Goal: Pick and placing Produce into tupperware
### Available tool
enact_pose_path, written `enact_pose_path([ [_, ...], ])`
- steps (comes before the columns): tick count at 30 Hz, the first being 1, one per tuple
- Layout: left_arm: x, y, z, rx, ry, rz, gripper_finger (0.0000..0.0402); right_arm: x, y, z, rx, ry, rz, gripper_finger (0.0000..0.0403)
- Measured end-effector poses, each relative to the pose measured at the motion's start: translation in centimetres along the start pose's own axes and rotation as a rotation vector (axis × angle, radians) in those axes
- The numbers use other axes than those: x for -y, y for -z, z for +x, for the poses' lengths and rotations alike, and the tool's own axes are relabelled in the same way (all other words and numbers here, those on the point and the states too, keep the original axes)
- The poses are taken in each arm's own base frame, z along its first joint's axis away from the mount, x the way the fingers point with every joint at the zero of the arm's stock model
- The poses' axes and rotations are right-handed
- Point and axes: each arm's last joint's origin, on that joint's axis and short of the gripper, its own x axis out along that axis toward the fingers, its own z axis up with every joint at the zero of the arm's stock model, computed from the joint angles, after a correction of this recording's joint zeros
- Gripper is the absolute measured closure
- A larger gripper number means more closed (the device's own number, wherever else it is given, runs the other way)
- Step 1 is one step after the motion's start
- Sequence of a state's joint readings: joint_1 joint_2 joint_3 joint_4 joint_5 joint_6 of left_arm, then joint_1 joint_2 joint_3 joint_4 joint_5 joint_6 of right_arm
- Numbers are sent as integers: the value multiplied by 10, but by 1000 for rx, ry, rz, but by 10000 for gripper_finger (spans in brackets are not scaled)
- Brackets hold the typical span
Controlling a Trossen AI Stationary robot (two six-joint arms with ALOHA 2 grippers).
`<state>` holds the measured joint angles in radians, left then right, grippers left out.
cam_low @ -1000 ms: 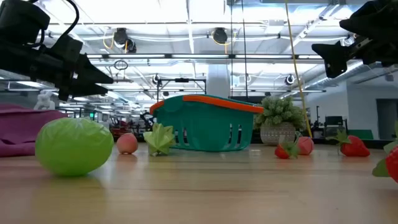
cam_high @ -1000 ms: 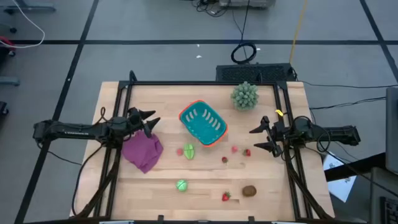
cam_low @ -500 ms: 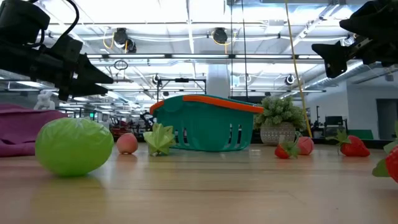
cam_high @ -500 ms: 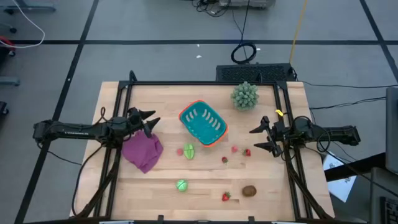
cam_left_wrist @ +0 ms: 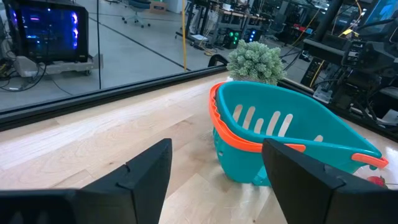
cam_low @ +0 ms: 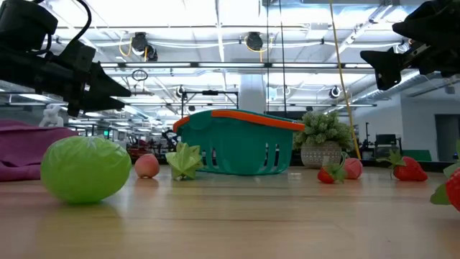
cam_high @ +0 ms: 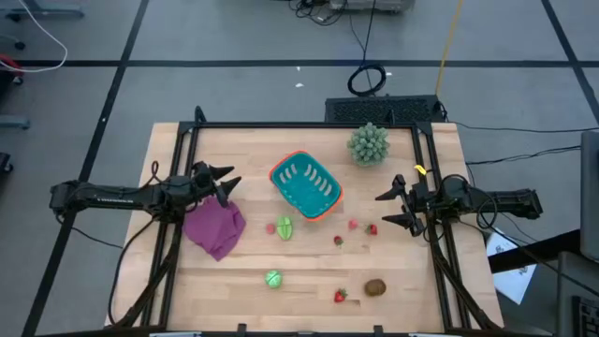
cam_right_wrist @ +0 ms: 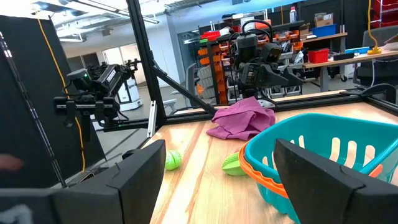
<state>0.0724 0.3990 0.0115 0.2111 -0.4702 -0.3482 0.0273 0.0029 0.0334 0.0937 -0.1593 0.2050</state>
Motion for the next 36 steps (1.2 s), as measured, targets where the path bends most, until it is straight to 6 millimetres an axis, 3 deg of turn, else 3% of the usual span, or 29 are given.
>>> enact_pose_path([
  [26,0,0,0,0,0,0,149,0,-2,0,19,-3,-32,112],
  [31,0,-1,0,10,3,-34,149,-3,-12,-1,121,-37,168,112],
  [36,1,-2,0,23,10,-92,149,-6,-26,-4,267,-86,170,112],
])
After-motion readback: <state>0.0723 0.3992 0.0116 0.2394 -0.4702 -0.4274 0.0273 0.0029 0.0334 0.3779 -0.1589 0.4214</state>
